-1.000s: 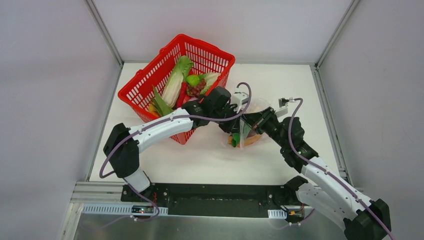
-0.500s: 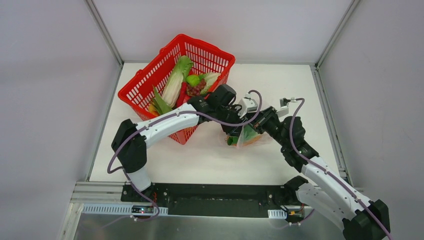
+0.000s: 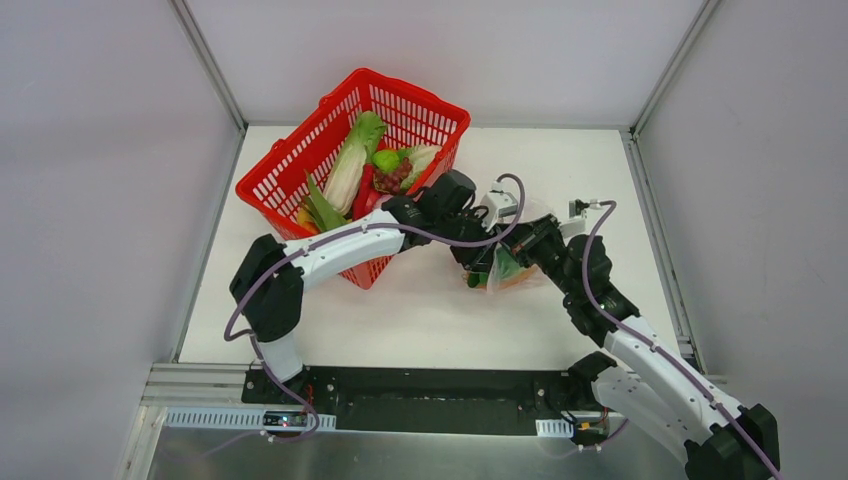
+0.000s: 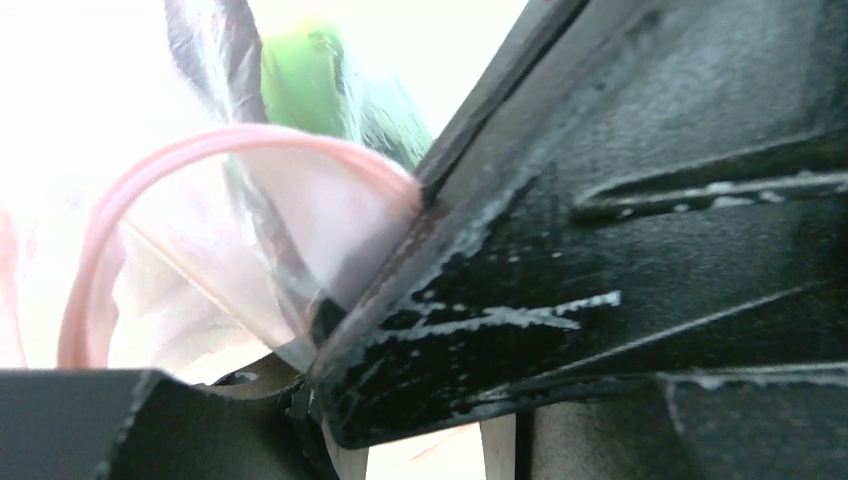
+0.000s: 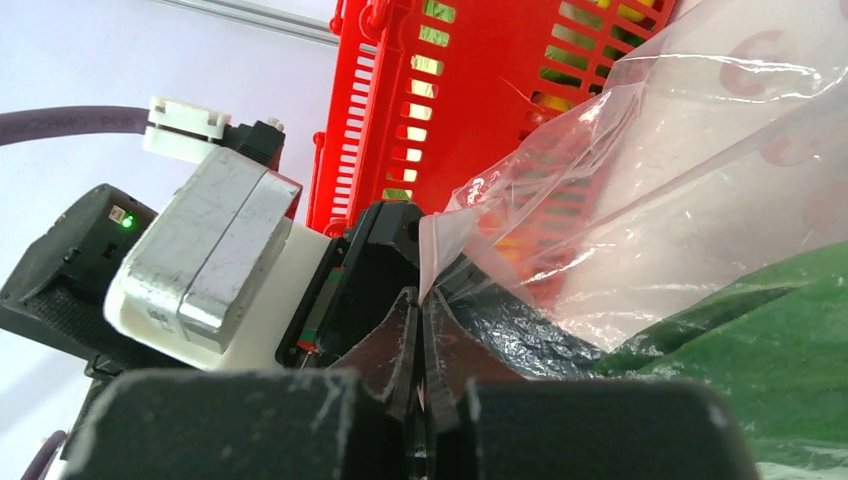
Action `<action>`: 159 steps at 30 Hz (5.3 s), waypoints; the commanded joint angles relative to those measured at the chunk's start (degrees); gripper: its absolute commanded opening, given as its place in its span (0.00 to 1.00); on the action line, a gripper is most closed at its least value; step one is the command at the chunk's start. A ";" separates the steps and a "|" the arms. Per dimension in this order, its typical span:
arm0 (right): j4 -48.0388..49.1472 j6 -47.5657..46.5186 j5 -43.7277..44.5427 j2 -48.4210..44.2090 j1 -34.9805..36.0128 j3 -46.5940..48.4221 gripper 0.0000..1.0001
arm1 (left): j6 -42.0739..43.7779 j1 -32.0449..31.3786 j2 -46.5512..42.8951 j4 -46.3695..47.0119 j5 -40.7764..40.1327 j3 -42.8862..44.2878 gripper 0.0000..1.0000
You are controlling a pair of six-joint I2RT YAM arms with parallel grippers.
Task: Place the food in the zip-top bag and seal the zipper
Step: Place the fake vegetable in the zipper food storage bag, then adjust the zipper food storage bag at the center of the board, then pick up the fake vegetable from the bin, then place the fake vegetable in the bin.
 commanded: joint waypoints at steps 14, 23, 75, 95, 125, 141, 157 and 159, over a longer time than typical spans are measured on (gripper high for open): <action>0.85 0.79 5.05 -1.99 0.24 0.23 0.00 | -5.34 0.62 -13.35 4.07 -4.66 -6.95 0.80; -5.86 -6.50 -2.72 -0.72 -3.90 11.79 0.00 | -3.74 1.01 -26.25 0.25 -10.98 -7.90 0.99; -20.78 -27.97 -38.90 9.00 -21.28 25.36 0.00 | -8.78 27.23 -39.91 -8.63 -32.81 -13.12 0.99; -16.73 -23.25 -39.25 7.15 -21.23 21.05 0.00 | 0.18 43.37 -0.65 -21.11 -20.26 19.08 0.89; -11.43 -19.78 -37.76 8.77 -21.25 18.20 0.00 | -11.55 41.74 -4.48 -0.69 8.61 5.14 0.11; -10.41 -18.05 -37.56 9.73 -21.25 17.52 0.00 | -21.39 41.48 -7.84 7.54 -3.08 1.53 0.25; -10.94 -17.49 -37.37 9.51 -21.25 16.99 0.00 | -7.52 42.83 -12.64 -10.61 -20.58 7.46 0.82; -10.93 -17.39 -37.28 9.50 -21.25 16.80 0.00 | -6.04 42.78 -13.70 -14.31 -18.32 8.02 0.82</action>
